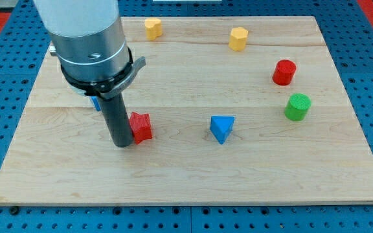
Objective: Move the yellow heart to the left of the yellow hexagon
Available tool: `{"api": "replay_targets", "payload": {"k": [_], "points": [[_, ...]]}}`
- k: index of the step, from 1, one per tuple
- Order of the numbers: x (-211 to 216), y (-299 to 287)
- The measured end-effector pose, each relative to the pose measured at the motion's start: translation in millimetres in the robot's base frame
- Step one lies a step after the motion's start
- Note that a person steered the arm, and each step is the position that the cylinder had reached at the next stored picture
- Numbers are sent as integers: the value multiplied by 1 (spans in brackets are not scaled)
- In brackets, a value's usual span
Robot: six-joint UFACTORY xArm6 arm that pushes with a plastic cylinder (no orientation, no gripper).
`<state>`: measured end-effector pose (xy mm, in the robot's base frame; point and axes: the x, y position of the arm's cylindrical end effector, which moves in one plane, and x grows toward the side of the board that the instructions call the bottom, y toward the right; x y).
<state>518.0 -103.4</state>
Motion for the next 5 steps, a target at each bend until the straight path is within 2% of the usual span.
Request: {"api": "replay_targets", "payload": {"k": [1, 2, 3, 4, 5], "points": [[11, -11], [43, -72], [16, -163], [-67, -187], [-102, -201]]}}
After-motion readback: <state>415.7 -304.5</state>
